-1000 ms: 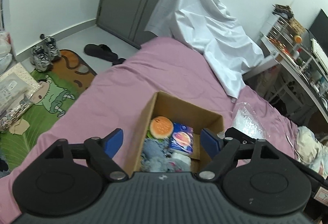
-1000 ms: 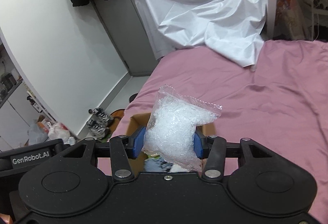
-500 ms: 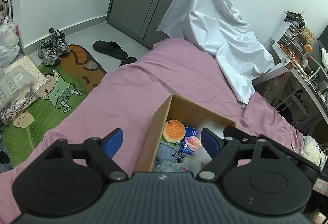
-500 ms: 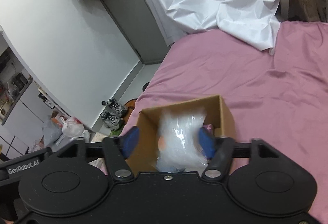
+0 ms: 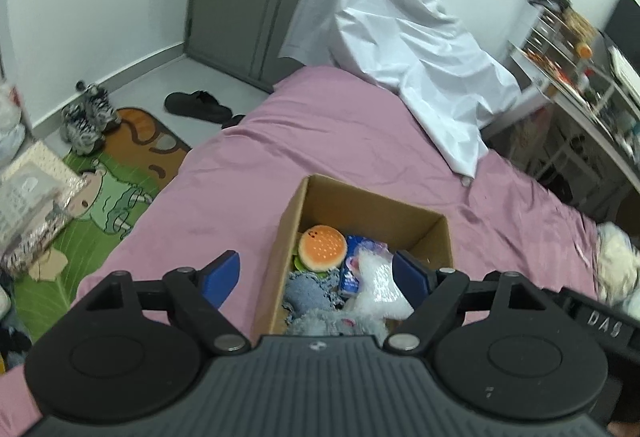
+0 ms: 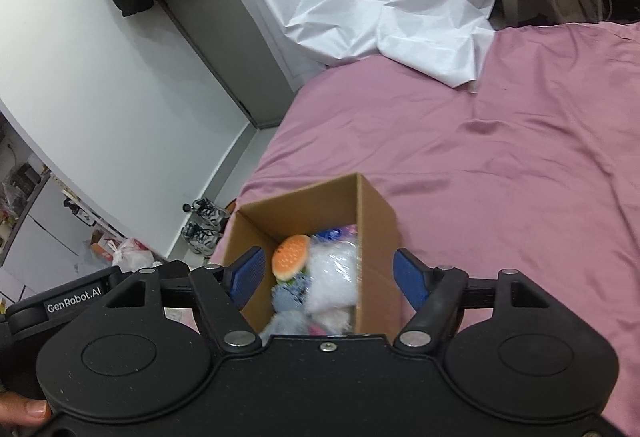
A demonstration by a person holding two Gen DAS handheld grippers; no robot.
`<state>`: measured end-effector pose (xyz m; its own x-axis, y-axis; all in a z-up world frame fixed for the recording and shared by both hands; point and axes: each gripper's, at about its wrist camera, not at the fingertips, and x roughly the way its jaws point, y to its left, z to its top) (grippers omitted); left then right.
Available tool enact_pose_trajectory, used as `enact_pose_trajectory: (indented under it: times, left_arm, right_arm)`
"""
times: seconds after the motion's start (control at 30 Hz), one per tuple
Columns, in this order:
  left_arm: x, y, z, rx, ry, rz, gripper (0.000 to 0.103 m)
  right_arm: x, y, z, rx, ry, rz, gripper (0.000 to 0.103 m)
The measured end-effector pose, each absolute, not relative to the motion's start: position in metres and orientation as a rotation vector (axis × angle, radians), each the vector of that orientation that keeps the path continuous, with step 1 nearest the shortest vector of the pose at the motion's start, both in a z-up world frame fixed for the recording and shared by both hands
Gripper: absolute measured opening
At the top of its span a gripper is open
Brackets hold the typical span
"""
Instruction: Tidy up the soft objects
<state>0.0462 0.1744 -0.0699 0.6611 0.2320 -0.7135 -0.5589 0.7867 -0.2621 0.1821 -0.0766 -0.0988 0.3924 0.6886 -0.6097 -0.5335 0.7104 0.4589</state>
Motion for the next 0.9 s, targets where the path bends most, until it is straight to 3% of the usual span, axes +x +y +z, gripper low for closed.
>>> enact_pose_trajectory:
  times: [0.33,0.53,0.9]
  left_arm:
    - [0.043,0.152,-0.051,-0.381,0.751,0.409,0.096]
    - [0.039,0.141,-0.036,-0.347,0.780,0.376,0.099]
    - [0.028,0.121,-0.007,-0.328,0.800,0.347,0.102]
  right_arm:
    - [0.179,-0.114,-0.079,0.162,0.854,0.789,0.087]
    - [0.181,-0.137,-0.066,0.154,0.851,0.790,0.097]
    - [0.184,-0.175,-0.043,0.122,0.850,0.801,0.103]
